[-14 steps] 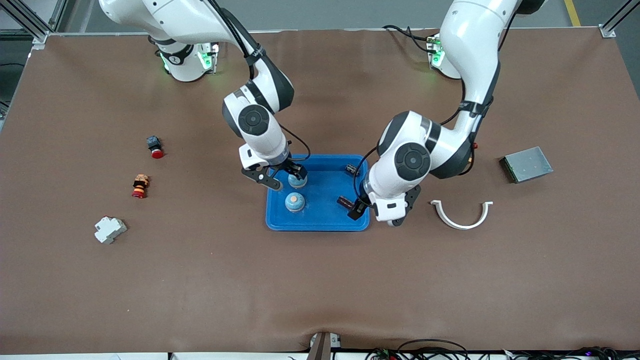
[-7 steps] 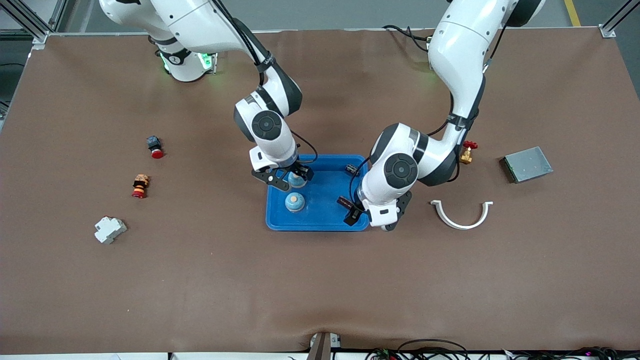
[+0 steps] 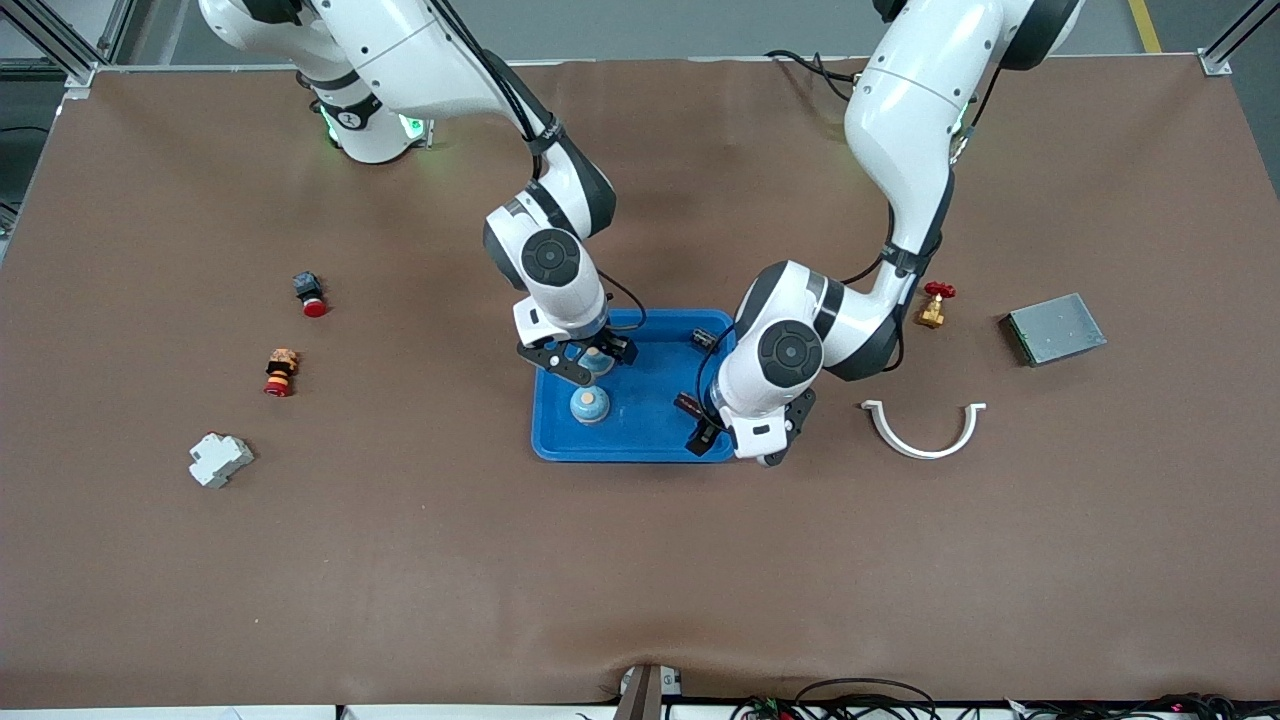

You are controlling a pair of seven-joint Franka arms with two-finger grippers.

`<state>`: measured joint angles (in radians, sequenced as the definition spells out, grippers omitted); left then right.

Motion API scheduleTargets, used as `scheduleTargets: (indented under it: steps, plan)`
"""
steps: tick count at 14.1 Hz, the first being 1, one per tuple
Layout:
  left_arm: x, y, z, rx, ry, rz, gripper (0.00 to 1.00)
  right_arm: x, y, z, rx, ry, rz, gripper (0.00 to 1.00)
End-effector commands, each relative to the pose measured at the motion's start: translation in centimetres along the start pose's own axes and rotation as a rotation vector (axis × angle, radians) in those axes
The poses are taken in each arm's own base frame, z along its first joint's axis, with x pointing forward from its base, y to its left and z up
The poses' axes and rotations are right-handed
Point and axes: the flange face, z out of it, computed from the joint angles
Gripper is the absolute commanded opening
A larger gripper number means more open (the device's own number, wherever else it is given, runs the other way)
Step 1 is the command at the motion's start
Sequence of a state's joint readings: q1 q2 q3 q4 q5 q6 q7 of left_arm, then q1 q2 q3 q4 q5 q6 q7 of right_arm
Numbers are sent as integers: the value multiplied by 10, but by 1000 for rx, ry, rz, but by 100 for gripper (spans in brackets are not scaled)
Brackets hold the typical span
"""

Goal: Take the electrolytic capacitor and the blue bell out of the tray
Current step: 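Grasp a bell with the right gripper while the left gripper grasps a capacitor, then lift the bell with the right gripper while the left gripper lifts the capacitor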

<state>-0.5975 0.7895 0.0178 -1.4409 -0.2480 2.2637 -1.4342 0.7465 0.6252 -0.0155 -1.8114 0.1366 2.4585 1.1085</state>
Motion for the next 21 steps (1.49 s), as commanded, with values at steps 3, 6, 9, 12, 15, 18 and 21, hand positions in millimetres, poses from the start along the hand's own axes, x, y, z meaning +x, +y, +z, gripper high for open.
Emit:
scheduleTargets:
  steps: [3, 6, 9, 12, 15, 18, 21]
  plan:
    - [-17, 5, 29, -37, 14, 7, 100, 1, -7, 2, 4, 24, 7, 100]
    - [-19, 4, 39, -37, 18, 14, 100, 1, -6, 4, -5, 40, -13, 95]
    - [-19, 2, 45, -28, 29, 22, 100, 0, -5, 8, -34, 84, -81, 47]
    - [-21, 1, 49, -24, 30, 25, 100, -1, -5, 8, -39, 85, -81, 0]
    - [-19, 2, 49, -29, 32, 23, 56, 7, -2, 5, -41, 81, -49, 0]
    - [-20, 2, 47, -31, 32, 20, 20, 26, 1, -5, -34, 71, -25, 0]
    - [-20, 3, 44, -36, 31, -14, 0, 47, 0, -35, -55, 16, -22, 0]
